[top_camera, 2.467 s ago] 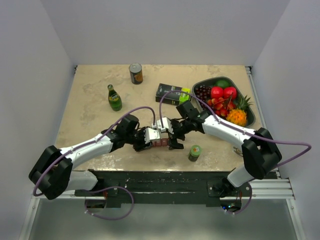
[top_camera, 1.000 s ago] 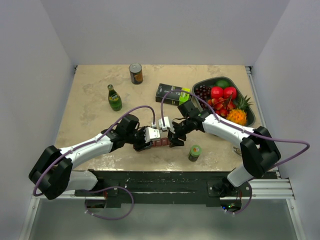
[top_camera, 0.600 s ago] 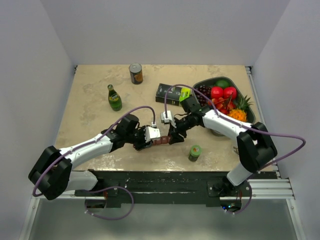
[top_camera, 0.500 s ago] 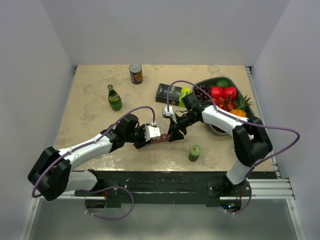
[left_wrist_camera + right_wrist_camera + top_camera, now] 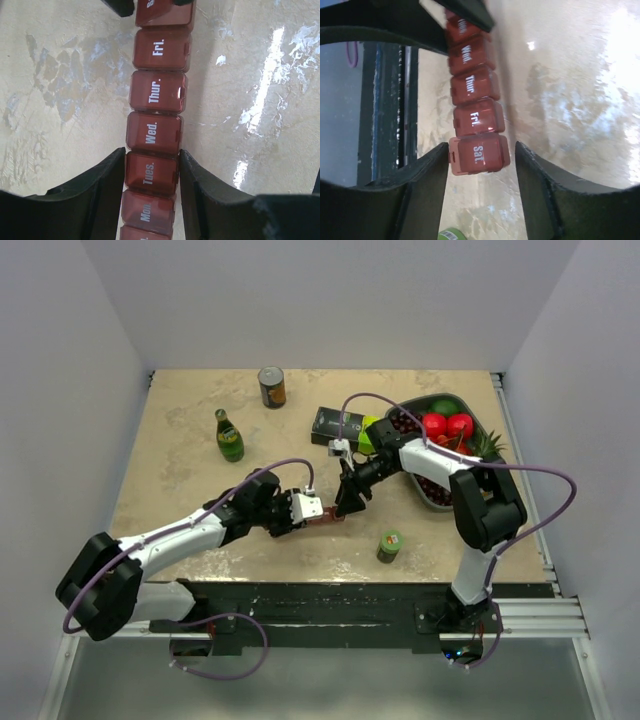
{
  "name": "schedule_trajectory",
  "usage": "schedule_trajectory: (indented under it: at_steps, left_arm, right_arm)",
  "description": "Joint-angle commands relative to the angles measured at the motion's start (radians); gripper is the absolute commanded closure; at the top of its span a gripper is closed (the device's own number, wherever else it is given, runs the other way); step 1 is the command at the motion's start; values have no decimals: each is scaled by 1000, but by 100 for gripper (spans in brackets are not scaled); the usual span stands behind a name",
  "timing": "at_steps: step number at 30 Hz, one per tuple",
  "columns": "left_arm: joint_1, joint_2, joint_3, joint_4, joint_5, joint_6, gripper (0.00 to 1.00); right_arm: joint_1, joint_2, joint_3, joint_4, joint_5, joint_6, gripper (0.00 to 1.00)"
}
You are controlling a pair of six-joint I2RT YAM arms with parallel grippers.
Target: Sort the pills into containers
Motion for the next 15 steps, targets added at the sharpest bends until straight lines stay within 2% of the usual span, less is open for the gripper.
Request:
schedule_trajectory:
  at_steps: [1,3,5,11,13,15]
  left_arm:
    - [-7,1,4,44,8,29,100]
    - [-5,5,4,44,18,29,100]
    - [-5,9,7,42,24,27,100]
    - [-5,15,12,44,41,18,100]
    - [-5,14,13,46,44,17,100]
    - [-7,14,13,49,45,11,100]
  right_arm:
    - [-30,14,58,61,66,137,34]
    - [-30,5,53,92,100,162,26]
    - [-30,-4,47,127,151,189,26]
    - [-30,-29,18,238,277,274,37]
    - [-25,-30,13,268,306,298,47]
    - [-18,-24,13,281,355,309,53]
